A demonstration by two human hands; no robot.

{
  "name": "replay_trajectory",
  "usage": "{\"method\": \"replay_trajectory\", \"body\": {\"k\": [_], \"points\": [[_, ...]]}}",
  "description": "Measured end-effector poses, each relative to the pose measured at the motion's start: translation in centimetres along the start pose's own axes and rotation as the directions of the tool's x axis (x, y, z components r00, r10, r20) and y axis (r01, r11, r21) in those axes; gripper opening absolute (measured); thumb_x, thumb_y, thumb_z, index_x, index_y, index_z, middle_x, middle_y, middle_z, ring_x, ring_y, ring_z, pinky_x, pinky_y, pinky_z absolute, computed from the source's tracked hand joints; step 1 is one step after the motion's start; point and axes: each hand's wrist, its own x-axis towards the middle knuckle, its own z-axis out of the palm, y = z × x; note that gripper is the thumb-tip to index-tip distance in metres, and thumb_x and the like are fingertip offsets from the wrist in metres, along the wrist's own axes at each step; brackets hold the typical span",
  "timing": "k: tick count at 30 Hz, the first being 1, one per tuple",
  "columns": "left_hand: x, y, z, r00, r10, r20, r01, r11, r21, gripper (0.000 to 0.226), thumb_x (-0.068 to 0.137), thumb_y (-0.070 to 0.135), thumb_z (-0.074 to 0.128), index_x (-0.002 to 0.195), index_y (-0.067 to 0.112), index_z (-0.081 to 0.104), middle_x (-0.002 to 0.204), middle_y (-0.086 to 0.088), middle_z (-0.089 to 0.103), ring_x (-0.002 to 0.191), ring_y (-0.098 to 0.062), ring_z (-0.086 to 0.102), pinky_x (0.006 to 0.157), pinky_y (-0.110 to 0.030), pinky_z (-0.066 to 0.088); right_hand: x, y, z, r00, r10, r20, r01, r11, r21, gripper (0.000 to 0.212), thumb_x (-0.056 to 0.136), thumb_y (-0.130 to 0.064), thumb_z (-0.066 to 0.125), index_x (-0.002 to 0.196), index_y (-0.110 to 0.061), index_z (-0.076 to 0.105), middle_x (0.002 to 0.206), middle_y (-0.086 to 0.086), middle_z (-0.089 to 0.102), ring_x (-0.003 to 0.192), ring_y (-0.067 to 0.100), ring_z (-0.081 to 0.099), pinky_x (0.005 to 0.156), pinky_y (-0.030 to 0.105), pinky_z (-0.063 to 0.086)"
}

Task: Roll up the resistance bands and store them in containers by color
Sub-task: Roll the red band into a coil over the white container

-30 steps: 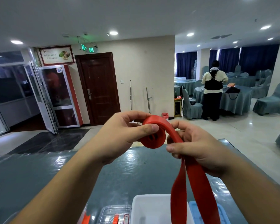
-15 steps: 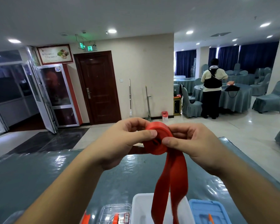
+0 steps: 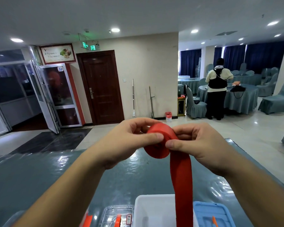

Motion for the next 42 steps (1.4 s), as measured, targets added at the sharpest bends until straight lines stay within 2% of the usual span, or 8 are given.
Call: {"method": "replay_trajectory", "body": {"k": [2,8,16,23,29,33,39,42], "points": [[-0.1,0.3,-0.6,0.999,0.000,0.047,-0.005,0.994,0.110,0.035,0.076,0.029,0.086,0.109,0.022,0.079,0.103,-0.011,0.079,0.098,-0.023,0.076,0.087,-0.029,0.061,0.0,-0.1,0.0,0.999,-0.009,0.031,0.011,0.999,-0.048,0.028,0.079,-0.021,0.083,0.106,-0.026,0.081,0.103,0.004,0.082,0.100,0.020,0.078,0.087,0.026,0.060],[-0.2,-0.5,0.2,0.999,0.031,-0.010,-0.032,0.996,-0.083,0.041,0.074,0.033,0.087,0.109,0.014,0.078,0.101,-0.018,0.079,0.096,-0.029,0.078,0.080,-0.027,0.059,-0.6,0.6,0.4,0.997,-0.038,-0.071,0.048,0.987,0.150,0.039,0.078,-0.029,0.082,0.116,-0.019,0.078,0.112,0.008,0.080,0.106,0.023,0.076,0.089,0.026,0.060],[-0.4,-1.3,1.1,0.996,0.056,-0.063,-0.058,0.998,-0.023,0.040,0.078,0.029,0.081,0.116,0.016,0.076,0.103,-0.010,0.080,0.099,-0.027,0.077,0.087,-0.031,0.062,-0.8,-0.8,-0.3,0.998,-0.061,0.011,0.062,0.950,-0.305,0.037,0.088,-0.027,0.079,0.110,-0.057,0.072,0.108,-0.022,0.078,0.105,-0.003,0.072,0.089,0.007,0.050],[-0.2,-0.8,0.1,1.000,-0.003,0.016,0.000,0.975,0.224,0.029,0.084,0.033,0.084,0.111,0.028,0.076,0.099,0.000,0.078,0.091,-0.023,0.077,0.078,-0.029,0.063,-0.6,0.5,-0.4,1.000,0.016,0.013,-0.012,0.978,-0.210,0.033,0.079,-0.021,0.088,0.109,-0.032,0.079,0.103,-0.007,0.081,0.099,0.011,0.077,0.093,0.022,0.058],[-0.4,-1.1,1.0,0.997,-0.010,-0.081,-0.002,0.989,-0.147,0.038,0.081,0.027,0.076,0.113,0.007,0.074,0.106,-0.018,0.077,0.092,-0.023,0.076,0.076,-0.030,0.063,-1.1,1.4,0.0,0.996,0.022,-0.092,-0.009,0.990,0.144,0.043,0.076,-0.023,0.077,0.119,-0.019,0.075,0.110,0.007,0.080,0.105,0.023,0.077,0.083,0.024,0.061],[-0.4,-1.7,1.5,0.997,-0.059,-0.048,0.045,0.968,-0.245,0.041,0.082,0.023,0.076,0.117,0.002,0.070,0.111,-0.020,0.074,0.094,-0.024,0.073,0.085,-0.040,0.064,-0.9,1.1,-0.2,0.998,0.007,-0.069,-0.002,0.997,0.072,0.039,0.074,-0.021,0.083,0.113,-0.020,0.079,0.108,0.005,0.081,0.104,0.022,0.077,0.085,0.022,0.059],[-0.2,-0.6,0.1,0.997,-0.011,0.071,0.000,0.990,0.144,0.037,0.075,0.031,0.087,0.110,0.021,0.078,0.104,-0.010,0.078,0.096,-0.026,0.075,0.089,-0.036,0.062,-0.9,0.4,-0.1,0.997,0.024,0.078,-0.012,0.988,-0.151,0.038,0.077,-0.026,0.085,0.113,-0.033,0.078,0.106,-0.004,0.081,0.102,0.014,0.077,0.088,0.021,0.058],[-0.2,-0.3,0.0,0.999,0.017,-0.027,-0.013,0.988,0.154,0.041,0.071,0.037,0.085,0.107,0.019,0.079,0.096,-0.016,0.079,0.091,-0.033,0.076,0.083,-0.040,0.062,-0.9,0.8,0.2,0.999,0.015,-0.041,-0.016,0.999,-0.045,0.044,0.068,-0.035,0.089,0.111,-0.031,0.079,0.106,0.000,0.081,0.102,0.017,0.077,0.090,0.027,0.060]]}}
